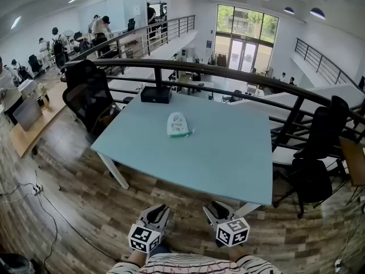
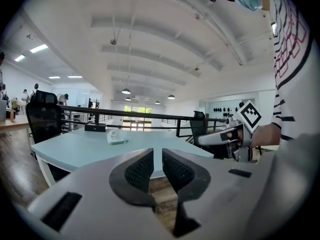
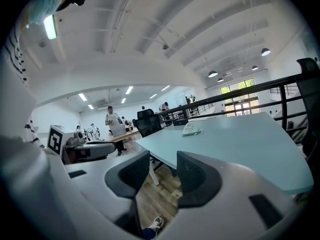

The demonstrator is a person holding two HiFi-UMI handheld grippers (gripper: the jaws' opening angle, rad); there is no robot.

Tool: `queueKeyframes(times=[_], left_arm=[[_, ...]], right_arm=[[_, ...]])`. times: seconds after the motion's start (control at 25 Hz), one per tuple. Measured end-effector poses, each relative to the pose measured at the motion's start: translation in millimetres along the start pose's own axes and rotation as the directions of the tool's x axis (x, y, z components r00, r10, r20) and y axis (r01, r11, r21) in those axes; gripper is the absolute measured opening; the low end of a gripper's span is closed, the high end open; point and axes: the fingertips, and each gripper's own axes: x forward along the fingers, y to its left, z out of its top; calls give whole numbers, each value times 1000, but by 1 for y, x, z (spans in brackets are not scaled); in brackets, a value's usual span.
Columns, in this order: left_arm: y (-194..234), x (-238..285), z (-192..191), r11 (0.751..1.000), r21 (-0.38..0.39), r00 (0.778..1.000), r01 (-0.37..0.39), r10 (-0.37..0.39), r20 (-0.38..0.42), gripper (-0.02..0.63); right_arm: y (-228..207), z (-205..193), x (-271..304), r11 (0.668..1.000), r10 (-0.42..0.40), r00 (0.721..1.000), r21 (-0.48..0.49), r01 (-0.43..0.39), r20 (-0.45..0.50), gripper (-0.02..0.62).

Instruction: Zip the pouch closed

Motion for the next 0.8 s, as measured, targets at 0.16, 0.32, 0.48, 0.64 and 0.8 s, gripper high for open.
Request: queueKeyframes(times=[0.16, 0.32, 0.48, 0.64, 0.8], left_arm=[[35, 21, 7, 999, -2, 999, 50, -50, -6, 154], [81, 43, 27, 995, 21, 995, 98, -98, -6, 158], [130, 62, 44, 991, 37, 992, 129, -129, -4, 158], [174, 72, 50, 986, 46, 987, 161, -161, -13, 158], [212, 80, 53, 979, 58, 981, 196, -195, -21, 158]], right_arm=[[-5, 11, 36, 999, -40, 999, 25, 40, 8, 163], [-7, 36, 79, 995, -80, 996, 54, 79, 31, 163], [-8, 57, 121, 990, -122, 991, 72, 119, 51, 163], [-3, 68, 161, 984, -159, 985, 90, 154, 59, 163], [5, 77, 195, 977, -191, 979, 108, 182, 76, 163]])
